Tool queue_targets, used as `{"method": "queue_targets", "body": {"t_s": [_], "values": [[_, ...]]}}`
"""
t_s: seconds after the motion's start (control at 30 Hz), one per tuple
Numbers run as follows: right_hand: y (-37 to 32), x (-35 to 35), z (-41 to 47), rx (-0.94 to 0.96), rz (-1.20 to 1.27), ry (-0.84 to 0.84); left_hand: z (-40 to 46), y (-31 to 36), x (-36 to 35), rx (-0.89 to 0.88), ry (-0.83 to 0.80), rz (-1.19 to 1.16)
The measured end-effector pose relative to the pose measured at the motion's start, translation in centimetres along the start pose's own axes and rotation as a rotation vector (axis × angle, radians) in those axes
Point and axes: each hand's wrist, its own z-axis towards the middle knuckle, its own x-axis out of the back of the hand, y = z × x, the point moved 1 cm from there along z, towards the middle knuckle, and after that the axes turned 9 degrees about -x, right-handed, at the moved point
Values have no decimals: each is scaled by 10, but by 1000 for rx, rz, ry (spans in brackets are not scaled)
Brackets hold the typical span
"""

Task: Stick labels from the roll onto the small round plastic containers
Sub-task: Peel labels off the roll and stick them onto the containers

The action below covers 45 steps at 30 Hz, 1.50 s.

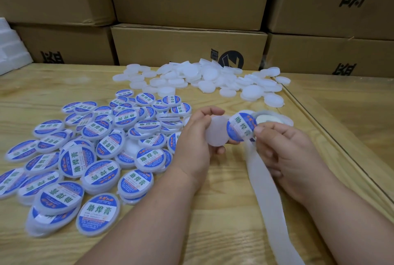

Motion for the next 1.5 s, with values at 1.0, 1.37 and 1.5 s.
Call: {"method": "queue_targets", "body": {"t_s": [1.0, 1.37, 1.5], "values": [[8, 3, 7, -129, 84, -106, 1, -10, 3, -28, -44, 233], [9, 4, 10, -108, 81, -72, 2, 0, 2, 29, 141, 149], [9, 4, 10, -100, 79, -71, 4, -2, 5, -34, 118, 145]]}}
